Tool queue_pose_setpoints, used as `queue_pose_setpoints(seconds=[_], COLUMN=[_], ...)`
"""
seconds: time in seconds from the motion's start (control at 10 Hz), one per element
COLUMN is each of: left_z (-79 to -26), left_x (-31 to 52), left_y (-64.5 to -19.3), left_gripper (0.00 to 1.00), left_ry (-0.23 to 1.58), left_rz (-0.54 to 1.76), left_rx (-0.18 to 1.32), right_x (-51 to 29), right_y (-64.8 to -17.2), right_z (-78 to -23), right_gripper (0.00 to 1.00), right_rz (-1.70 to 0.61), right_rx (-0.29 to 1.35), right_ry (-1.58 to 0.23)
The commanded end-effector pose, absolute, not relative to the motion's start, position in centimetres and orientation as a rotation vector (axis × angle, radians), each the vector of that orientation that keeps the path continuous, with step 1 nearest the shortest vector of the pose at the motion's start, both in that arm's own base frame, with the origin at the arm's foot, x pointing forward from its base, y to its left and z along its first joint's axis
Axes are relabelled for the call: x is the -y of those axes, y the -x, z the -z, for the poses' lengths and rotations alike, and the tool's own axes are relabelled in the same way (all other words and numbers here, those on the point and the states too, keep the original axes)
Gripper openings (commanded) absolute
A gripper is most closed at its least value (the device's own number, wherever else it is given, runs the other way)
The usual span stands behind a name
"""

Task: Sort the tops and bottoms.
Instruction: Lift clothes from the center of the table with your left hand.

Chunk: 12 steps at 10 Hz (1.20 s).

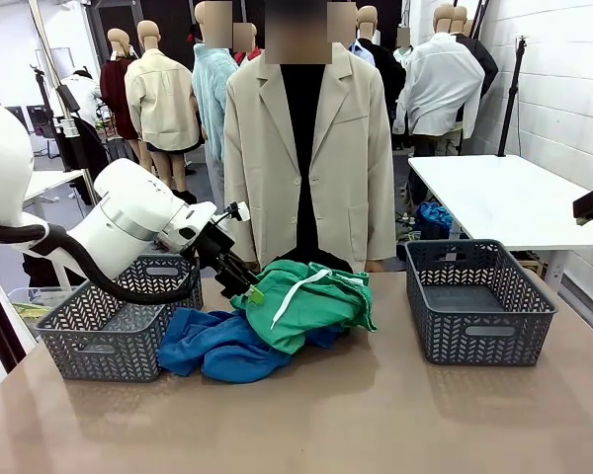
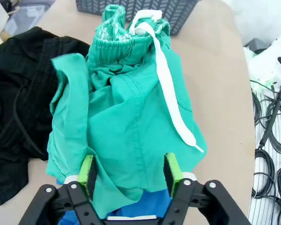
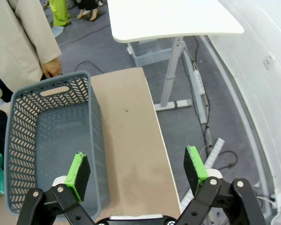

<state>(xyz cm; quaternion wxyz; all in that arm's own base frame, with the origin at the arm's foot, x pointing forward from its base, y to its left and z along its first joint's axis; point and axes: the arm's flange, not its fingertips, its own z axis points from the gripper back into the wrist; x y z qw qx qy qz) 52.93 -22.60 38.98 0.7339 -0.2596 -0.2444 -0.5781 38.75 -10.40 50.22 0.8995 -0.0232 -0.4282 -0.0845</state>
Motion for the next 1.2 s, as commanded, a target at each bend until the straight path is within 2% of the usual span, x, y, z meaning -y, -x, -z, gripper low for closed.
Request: queue_pose_setpoints(seconds=[0.0, 0.1, 0.9, 1.1], left_z=[-39.1, -39.0, -39.5, -42.2], left_x=[21.9, 22.0, 22.2, 22.5], left_y=[-52.8, -52.9, -52.3, -51.5], left_gripper=[0.21, 0.01, 0.00, 0.00], left_ry=[0.588, 0.592, 0.724, 0.718], left_rz=[1.295, 1.292, 1.245, 1.281], left_rx=[0.555, 0.556, 0.494, 0.515], right_x=[10.5, 10.5, 10.5, 10.5], right_y=[-38.7, -38.7, -38.7, -38.7], right_z=[-50.1, -50.1, -50.1, -50.1], right_gripper=[1.00, 1.00, 1.00, 1.00], right_rz=[0.176, 0.176, 0.176, 0.176], right_rx=[0.879, 0.879, 0.879, 0.879], right_ry=[0.044, 0.044, 0.044, 0.044])
